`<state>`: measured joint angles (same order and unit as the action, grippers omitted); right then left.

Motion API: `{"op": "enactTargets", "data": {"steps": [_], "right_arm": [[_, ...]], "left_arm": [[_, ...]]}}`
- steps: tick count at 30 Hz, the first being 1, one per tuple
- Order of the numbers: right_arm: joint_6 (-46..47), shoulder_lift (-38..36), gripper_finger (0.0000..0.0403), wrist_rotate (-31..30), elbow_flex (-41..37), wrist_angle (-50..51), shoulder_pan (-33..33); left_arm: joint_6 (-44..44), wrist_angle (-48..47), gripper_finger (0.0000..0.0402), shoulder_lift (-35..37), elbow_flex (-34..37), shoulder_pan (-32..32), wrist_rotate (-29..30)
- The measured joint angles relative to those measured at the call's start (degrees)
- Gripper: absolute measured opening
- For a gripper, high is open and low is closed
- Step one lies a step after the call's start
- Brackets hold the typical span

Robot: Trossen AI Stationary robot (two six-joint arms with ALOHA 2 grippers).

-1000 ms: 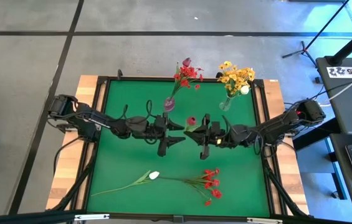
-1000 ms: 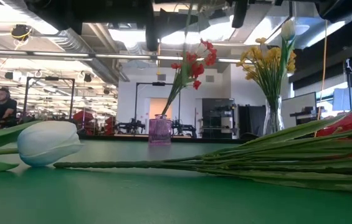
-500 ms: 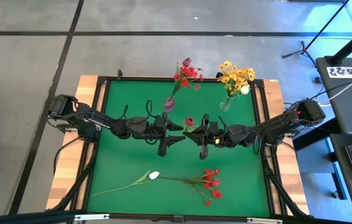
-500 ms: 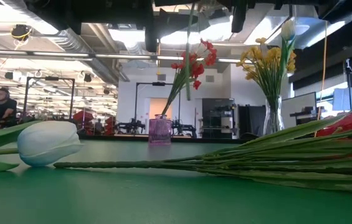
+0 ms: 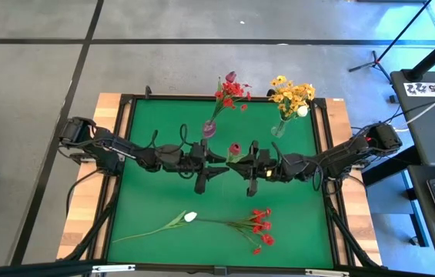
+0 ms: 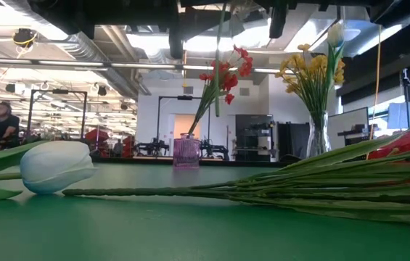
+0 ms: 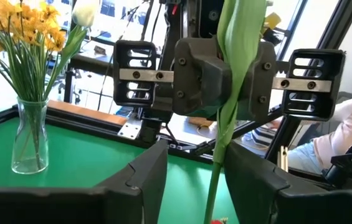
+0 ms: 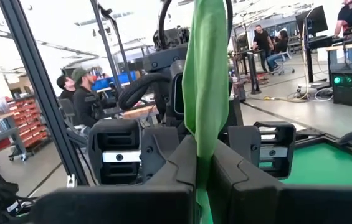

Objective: Sort flowers into vase by color
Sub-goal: Put the pink flower into the pink vase

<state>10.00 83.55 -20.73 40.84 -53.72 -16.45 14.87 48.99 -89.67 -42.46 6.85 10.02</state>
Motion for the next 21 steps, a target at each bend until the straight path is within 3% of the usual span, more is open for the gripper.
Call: {"op": "enactTargets", "data": {"steps": [6, 13, 21], "right_arm": [[0.14, 0.02, 0.0014, 0.02, 0.00, 1.17, 0.00], [0.23, 0.02, 0.0014, -0.05, 0.00, 1.36, 0.00], [-0.28, 0.02, 0.0015, 0.49, 0.00, 1.45, -0.02]], "left_arm": [[-0.80, -0.45, 0.0115, 0.00, 0.00, 0.09, -0.07], [-1.95, -0.59, 0.0015, 0.00, 0.00, 0.93, -0.58], [-3.30, -0.68, 0.0004, -0.01, 0.00, 1.46, -0.37]]}}
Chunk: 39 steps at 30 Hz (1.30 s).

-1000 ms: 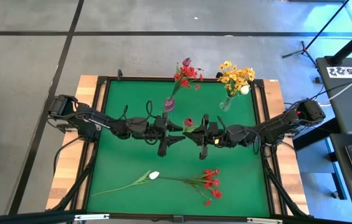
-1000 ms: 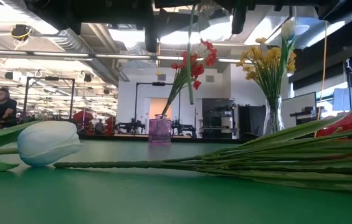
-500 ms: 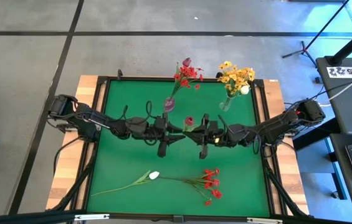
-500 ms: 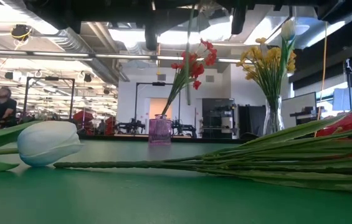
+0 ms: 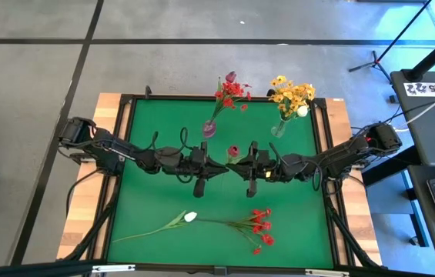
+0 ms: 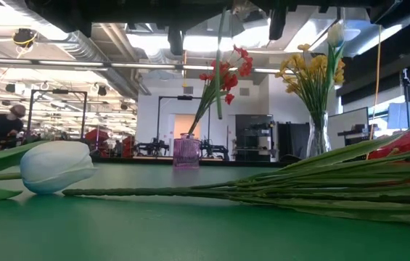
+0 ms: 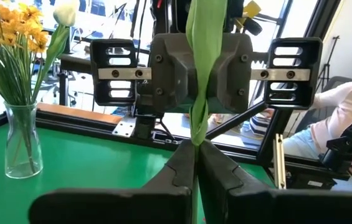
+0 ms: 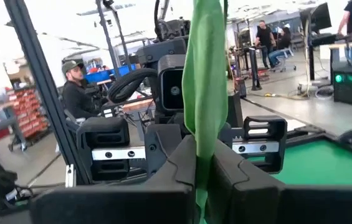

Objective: Sort flowers into vase by color
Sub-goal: Put the pink flower into the pink vase

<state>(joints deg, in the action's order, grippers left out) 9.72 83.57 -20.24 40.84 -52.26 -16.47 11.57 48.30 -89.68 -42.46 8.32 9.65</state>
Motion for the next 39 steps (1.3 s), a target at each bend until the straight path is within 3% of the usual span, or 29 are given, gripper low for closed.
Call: {"op": "enactTargets", "data": {"steps": [4, 9, 14, 19, 28, 39], "right_arm": [[-1.01, 0.00, 0.0046, 0.88, 0.00, -0.12, 0.00], [-0.99, -0.20, 0.0124, 1.41, 0.00, 1.08, -0.11], [-0.97, -2.83, 0.0197, 2.49, 0.02, 6.75, -0.15], [1.65, -7.91, 0.0239, 3.55, 0.02, 15.84, -0.13], [3.93, -16.89, 0.0254, 2.91, 0.04, 31.08, -0.09], [6.83, -22.51, 0.0253, -0.06, 0.06, 45.14, -0.07]], "left_arm": [[-0.11, -0.01, 0.0002, 0.01, 0.00, 0.00, -0.03], [-0.69, -0.53, 0.0002, 0.01, 0.01, 0.20, 0.31], [-3.05, -0.72, 0.0001, 0.05, 0.02, 0.17, 1.02], [-5.51, -1.33, 0.0000, 0.05, 0.02, -0.08, 2.99], [-6.12, -3.41, 0.0000, 2.43, 0.02, -1.78, 3.06], [-8.16, -6.49, 0.0000, 5.87, 0.07, -4.79, 2.98]]}}
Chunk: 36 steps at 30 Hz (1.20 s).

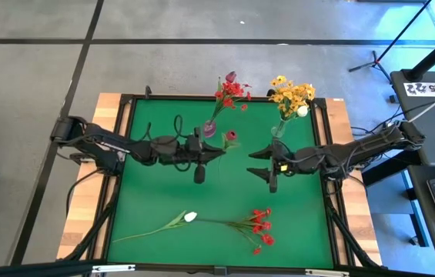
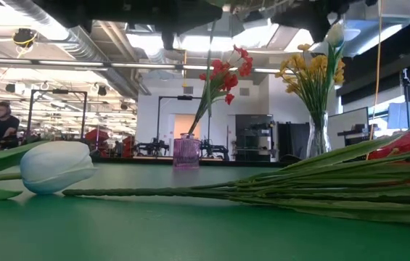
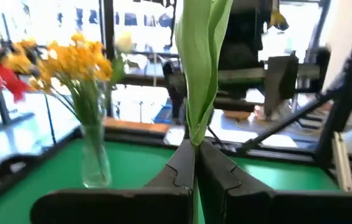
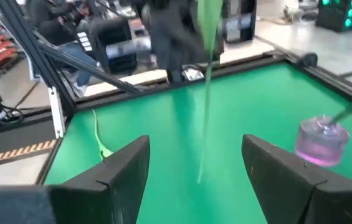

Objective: Sort flowers into vase by color
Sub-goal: Put the pink flower into the pink vase

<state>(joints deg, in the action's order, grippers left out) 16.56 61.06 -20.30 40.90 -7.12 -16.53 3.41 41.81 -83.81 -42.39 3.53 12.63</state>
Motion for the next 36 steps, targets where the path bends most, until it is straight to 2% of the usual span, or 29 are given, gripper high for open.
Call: {"op": "enactTargets", "data": {"steps": [10, 15, 21, 25, 29, 36], "right_arm": [[5.39, 0.37, 0.0253, -1.10, -4.81, -0.03, 0.00], [7.71, 0.35, 0.0253, -1.59, -9.10, -4.28, -1.11], [8.82, 0.32, 0.0253, -8.84, -13.61, -10.28, -7.01], [8.87, 0.30, 0.0253, -15.03, -14.07, -10.55, -10.52], [8.77, 0.30, 0.0253, -18.46, -14.07, -10.60, -12.50], [8.74, 0.30, 0.0253, -19.21, -14.07, -10.33, -12.74]], "left_arm": [[-6.03, -0.63, 0.0000, 4.62, 0.00, -9.15, 0.77], [-9.89, -1.76, 0.0000, 4.81, 0.00, -14.86, 4.69], [-8.78, -3.88, 0.0000, 4.76, 0.00, -21.42, 4.53], [-8.00, -3.85, 0.0000, 4.76, 0.00, -25.05, 1.26], [-6.93, -3.79, 0.0000, 4.74, 0.00, -27.34, -0.55], [-4.55, -5.00, 0.0000, 4.72, 0.00, -29.53, -4.75]]}}
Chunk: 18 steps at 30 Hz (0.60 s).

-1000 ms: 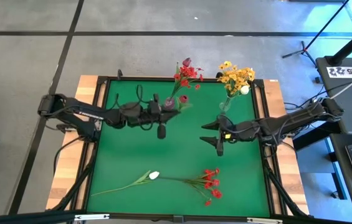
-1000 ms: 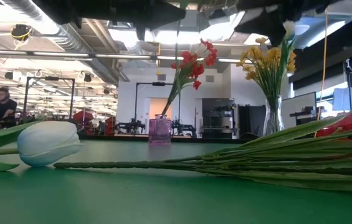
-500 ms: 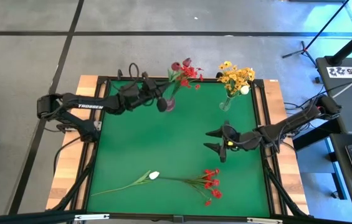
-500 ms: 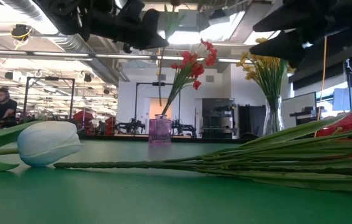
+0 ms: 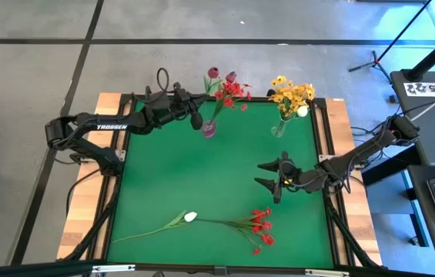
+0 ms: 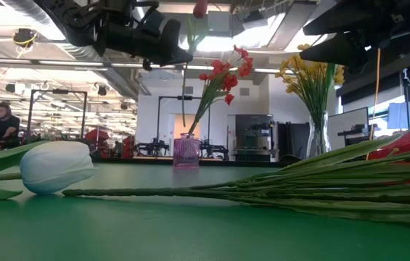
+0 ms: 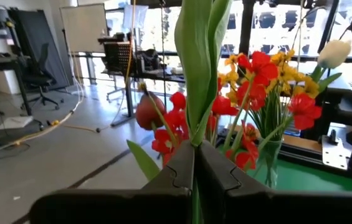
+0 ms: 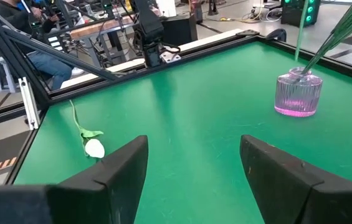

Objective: Sort flowers into vase by color
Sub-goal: Put the pink flower into the pink vase

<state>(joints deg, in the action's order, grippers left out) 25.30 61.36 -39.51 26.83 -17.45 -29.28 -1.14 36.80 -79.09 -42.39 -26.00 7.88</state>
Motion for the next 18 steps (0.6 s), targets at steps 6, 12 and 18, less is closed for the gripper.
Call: {"op": "enactTargets", "data": {"steps": [6, 12, 18], "right_arm": [[-0.02, 0.00, 0.0253, 0.02, -0.02, 0.02, 0.00], [0.06, 1.27, 0.0253, -0.36, -0.02, -0.35, 0.00], [0.26, 4.57, 0.0253, -1.02, -0.05, -2.12, 0.04]], "left_arm": [[0.40, -0.46, 0.0000, -1.06, -0.02, -0.24, -0.12], [0.38, 0.23, 0.0000, -3.88, -0.02, -0.38, -0.07], [-0.03, 0.08, 0.0000, -4.29, -0.02, -1.13, 0.06]]}}
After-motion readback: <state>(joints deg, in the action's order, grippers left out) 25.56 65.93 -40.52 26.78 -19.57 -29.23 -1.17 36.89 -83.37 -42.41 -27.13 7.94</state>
